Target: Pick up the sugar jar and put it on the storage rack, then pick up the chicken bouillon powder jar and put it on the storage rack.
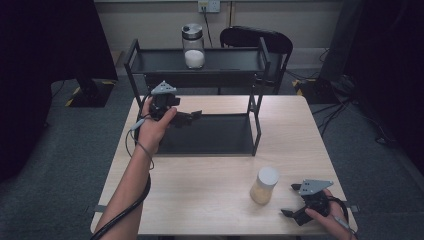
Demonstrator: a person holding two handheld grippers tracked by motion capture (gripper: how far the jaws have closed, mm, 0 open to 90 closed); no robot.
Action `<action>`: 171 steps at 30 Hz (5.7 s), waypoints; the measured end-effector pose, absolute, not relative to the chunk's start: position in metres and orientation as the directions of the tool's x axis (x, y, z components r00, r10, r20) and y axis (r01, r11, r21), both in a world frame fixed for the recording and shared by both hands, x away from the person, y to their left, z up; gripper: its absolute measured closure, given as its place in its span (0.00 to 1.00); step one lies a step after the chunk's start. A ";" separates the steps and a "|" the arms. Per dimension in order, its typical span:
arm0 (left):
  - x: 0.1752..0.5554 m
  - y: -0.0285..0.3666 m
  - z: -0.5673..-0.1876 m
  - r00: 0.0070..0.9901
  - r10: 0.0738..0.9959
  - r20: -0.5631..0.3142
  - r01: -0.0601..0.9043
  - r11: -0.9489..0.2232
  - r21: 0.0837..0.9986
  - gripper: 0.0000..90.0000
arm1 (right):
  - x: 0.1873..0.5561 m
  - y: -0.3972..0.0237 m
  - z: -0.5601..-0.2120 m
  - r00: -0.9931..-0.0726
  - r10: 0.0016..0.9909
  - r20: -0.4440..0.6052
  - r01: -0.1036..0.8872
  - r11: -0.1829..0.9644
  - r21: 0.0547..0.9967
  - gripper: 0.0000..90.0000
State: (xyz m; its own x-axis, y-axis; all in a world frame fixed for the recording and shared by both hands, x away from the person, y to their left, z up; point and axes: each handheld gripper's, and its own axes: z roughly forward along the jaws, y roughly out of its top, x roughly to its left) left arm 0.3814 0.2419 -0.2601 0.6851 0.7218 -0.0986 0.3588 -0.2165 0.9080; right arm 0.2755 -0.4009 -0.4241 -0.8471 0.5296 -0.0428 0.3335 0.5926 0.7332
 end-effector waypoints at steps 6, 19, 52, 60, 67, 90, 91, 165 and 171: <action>0.378 0.245 -0.276 0.684 0.722 -0.108 0.361 -0.206 0.909 0.02 | 0.276 -0.401 -0.424 -0.847 0.530 -0.043 0.334 0.592 0.733 0.00; 0.368 0.249 -0.304 0.687 0.720 -0.092 0.344 -0.211 0.915 0.02 | 0.275 -0.401 -0.424 -0.847 0.530 -0.043 0.334 0.592 0.733 0.00; 0.354 0.245 -0.370 0.686 0.719 -0.114 0.389 -0.229 0.892 0.02 | 0.276 -0.401 -0.424 -0.847 0.529 -0.043 0.333 0.593 0.733 0.00; 0.351 0.243 -0.388 0.679 0.725 -0.117 0.409 -0.242 0.880 0.02 | 0.276 -0.401 -0.424 -0.847 0.530 -0.043 0.333 0.593 0.733 0.00; 0.348 0.242 -0.399 0.674 0.730 -0.113 0.422 -0.254 0.870 0.02 | 0.275 -0.401 -0.424 -0.847 0.530 -0.043 0.333 0.593 0.733 0.00; 0.336 0.236 -0.422 0.661 0.749 -0.051 0.463 -0.353 0.813 0.02 | 0.275 -0.401 -0.424 -0.847 0.530 -0.043 0.334 0.593 0.733 0.00; 0.336 0.236 -0.422 0.662 0.748 -0.048 0.464 -0.359 0.810 0.02 | 0.275 -0.401 -0.424 -0.847 0.530 -0.043 0.333 0.593 0.733 0.00; 0.340 0.223 -0.423 0.678 0.735 0.028 0.480 -0.471 0.740 0.00 | 0.302 -0.344 -0.402 -0.858 0.510 0.062 0.265 0.337 0.904 0.38; 0.340 0.223 -0.423 0.678 0.735 0.028 0.480 -0.471 0.740 0.00 | 0.313 -0.330 -0.390 -0.851 0.523 0.053 0.266 0.342 0.901 0.38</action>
State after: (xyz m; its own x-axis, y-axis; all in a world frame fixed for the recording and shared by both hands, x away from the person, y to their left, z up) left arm 0.3404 0.2231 -0.4230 0.6778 0.7347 0.0281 0.4798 -0.4709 0.7403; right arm 0.3125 -0.3304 -0.3901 -0.8508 0.5228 0.0528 0.2659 0.3416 0.9014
